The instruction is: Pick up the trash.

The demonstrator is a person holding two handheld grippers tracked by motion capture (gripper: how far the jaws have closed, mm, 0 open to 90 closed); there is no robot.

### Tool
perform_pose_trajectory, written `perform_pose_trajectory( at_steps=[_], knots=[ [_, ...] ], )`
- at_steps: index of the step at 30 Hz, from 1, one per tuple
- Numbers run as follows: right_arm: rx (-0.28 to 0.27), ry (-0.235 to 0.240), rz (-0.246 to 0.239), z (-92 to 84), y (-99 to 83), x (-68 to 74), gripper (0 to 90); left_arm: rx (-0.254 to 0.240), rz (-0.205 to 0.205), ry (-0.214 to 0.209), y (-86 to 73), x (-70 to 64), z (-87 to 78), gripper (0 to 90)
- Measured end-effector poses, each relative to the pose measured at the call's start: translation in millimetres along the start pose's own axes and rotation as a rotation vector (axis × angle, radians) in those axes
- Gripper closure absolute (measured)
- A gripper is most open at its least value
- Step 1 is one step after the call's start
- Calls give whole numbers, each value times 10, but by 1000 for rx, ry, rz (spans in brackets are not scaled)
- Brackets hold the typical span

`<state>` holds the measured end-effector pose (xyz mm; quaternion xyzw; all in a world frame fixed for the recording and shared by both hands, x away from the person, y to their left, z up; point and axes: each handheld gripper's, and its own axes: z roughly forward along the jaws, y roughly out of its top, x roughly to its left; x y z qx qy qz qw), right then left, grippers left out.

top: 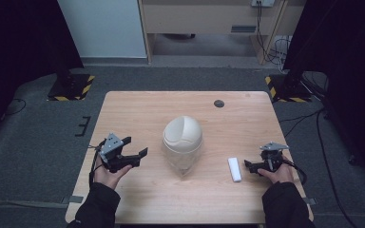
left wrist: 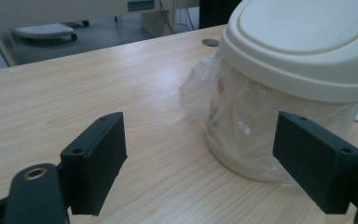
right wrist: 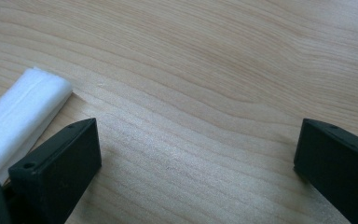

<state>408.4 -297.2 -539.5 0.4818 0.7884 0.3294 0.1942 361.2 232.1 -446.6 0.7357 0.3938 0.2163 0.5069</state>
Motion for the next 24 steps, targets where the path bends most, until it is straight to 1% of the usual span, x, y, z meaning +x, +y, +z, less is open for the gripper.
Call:
perform_pose_trajectory(
  at_steps=[1,3,4,5,7,9,10,12,13,14,16,19,21,24],
  knots=[
    [0,0,1,0,0,1,6,-6,13,-12,36,-39,4,168],
    [0,0,0,0,0,0,6,-9,16,-20,55,-59,5,168],
    [-1,0,-2,1,1,-2,6,-16,31,-30,98,-97,4,168],
    [-1,0,-2,1,1,-2,6,-16,31,-30,98,-97,4,168],
    [0,-1,-2,1,1,-1,7,-27,44,-47,170,-155,12,168],
    [0,-1,-2,1,1,-1,7,-30,49,-52,195,-173,20,168],
    [0,-1,-2,2,1,-1,7,-32,61,-65,248,-209,37,168],
    [0,-1,-2,1,1,-1,7,-33,64,-72,271,-228,47,168],
    [0,-1,-2,2,1,-1,7,-31,75,-81,304,-255,61,167],
    [0,-1,-2,2,1,-1,7,-31,75,-81,304,-255,61,167],
    [0,-1,-2,1,1,-1,7,-29,88,-100,353,-308,92,167],
    [0,-1,0,1,1,1,7,-26,97,-110,379,-345,115,167],
    [1,-1,0,1,1,1,7,-19,126,-136,425,-422,174,168],
    [0,-1,-1,1,1,1,7,-11,140,-159,463,-490,251,169]
  ],
)
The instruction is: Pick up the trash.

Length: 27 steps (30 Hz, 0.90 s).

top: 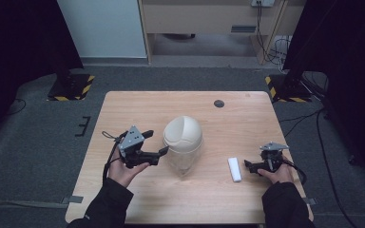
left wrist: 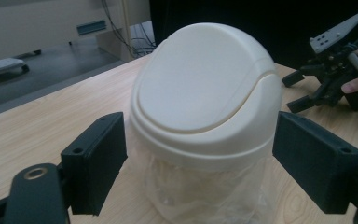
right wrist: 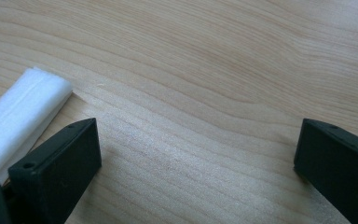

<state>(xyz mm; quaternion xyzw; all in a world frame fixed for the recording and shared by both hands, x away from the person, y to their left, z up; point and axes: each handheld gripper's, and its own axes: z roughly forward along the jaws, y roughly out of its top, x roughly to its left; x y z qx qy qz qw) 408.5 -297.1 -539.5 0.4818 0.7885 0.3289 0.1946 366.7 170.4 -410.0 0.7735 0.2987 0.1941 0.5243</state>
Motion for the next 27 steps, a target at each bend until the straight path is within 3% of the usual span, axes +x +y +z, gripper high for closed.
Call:
perform_pose_trajectory(
  at_steps=[11,27],
  knots=[
    [0,0,0,0,0,0,7,41,27,-63,109,-114,301,176],
    [0,0,0,0,0,0,7,96,28,-92,152,-147,545,174]
  ],
)
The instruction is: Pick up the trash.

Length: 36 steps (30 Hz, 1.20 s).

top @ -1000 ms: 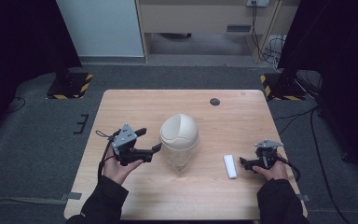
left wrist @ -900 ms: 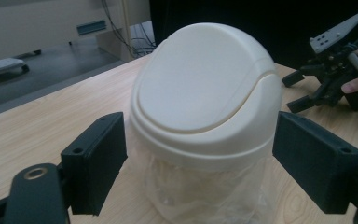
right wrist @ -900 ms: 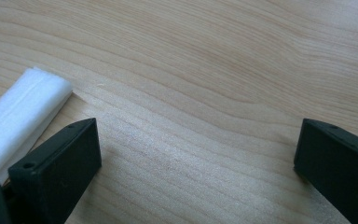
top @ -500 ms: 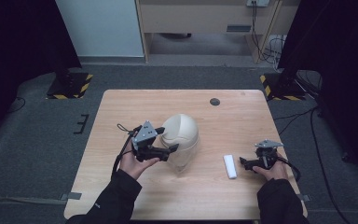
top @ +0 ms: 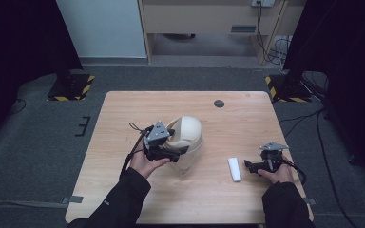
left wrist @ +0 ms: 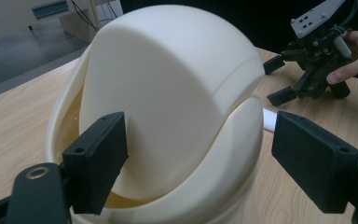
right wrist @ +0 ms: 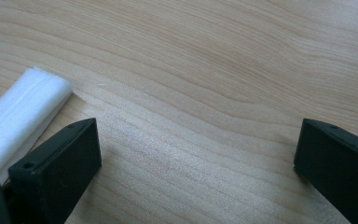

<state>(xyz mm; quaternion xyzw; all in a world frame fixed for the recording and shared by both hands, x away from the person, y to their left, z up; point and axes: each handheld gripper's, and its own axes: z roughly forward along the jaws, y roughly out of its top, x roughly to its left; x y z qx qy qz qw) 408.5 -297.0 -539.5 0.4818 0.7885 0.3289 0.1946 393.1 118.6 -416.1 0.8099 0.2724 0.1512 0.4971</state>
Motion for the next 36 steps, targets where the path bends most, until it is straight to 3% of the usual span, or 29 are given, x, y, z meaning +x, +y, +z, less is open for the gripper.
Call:
perform_pose_trajectory(
  at_steps=[6,11,17,23,26,32,36],
  knots=[
    [0,0,0,0,0,0,7,4,-12,4,0,9,75,167],
    [0,0,0,0,0,0,7,6,-45,-19,-18,45,119,147],
    [0,0,0,0,0,0,7,23,-58,-32,-48,54,143,146],
    [0,0,0,0,0,1,7,7,-78,-45,-55,67,135,163],
    [0,0,0,0,0,1,7,-15,-90,-54,-44,66,88,171],
    [-4,-3,6,-8,-3,6,30,-54,-74,-40,-35,24,-117,180],
    [-8,-12,14,-35,11,-9,136,-66,-55,-9,-91,20,-348,180]
  ],
)
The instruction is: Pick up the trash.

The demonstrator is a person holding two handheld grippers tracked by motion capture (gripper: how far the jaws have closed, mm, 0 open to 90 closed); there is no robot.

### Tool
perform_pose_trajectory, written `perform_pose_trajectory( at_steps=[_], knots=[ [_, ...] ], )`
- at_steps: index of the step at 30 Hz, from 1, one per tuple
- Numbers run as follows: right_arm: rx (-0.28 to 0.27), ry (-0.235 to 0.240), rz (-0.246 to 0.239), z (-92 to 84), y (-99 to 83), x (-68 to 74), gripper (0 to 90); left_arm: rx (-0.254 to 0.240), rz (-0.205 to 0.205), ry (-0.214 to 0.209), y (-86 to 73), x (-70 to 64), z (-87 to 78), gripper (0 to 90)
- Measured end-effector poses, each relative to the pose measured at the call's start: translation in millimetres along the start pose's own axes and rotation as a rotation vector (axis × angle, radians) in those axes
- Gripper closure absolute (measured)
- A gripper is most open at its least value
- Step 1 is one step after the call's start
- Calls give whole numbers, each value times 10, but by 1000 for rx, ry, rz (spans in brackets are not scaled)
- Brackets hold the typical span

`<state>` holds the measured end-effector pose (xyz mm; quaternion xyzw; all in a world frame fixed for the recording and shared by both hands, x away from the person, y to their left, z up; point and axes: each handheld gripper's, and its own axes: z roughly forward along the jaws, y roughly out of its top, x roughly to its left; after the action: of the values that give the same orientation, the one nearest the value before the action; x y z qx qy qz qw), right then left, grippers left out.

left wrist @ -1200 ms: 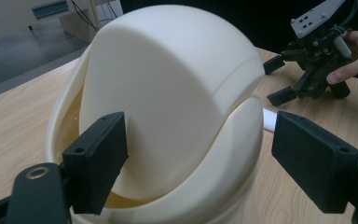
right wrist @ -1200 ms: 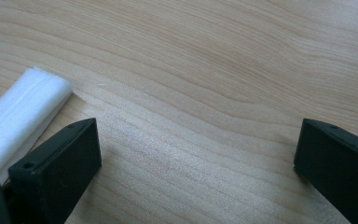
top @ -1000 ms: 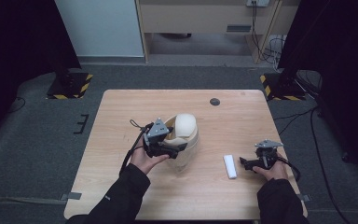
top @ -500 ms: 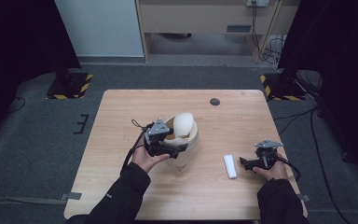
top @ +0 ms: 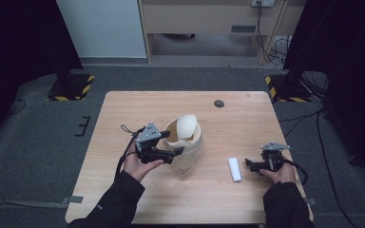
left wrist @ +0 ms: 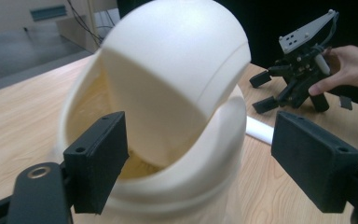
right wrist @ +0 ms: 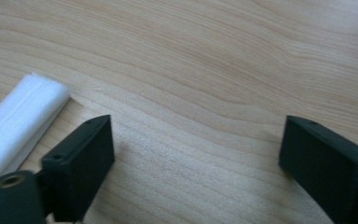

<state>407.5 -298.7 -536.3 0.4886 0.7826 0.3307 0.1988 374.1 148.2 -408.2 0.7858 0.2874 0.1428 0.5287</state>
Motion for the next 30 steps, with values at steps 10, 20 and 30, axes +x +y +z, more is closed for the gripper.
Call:
perform_pose_trajectory(
  at_steps=[10,20,30],
  knots=[
    [-8,-15,-17,-111,105,9,294,42,-42,162,-473,189,-555,176],
    [-42,17,-34,-203,216,121,326,183,-122,301,-1035,434,-625,165],
    [-44,82,-54,-248,348,321,393,248,-164,365,-1225,568,-658,164]
  ],
)
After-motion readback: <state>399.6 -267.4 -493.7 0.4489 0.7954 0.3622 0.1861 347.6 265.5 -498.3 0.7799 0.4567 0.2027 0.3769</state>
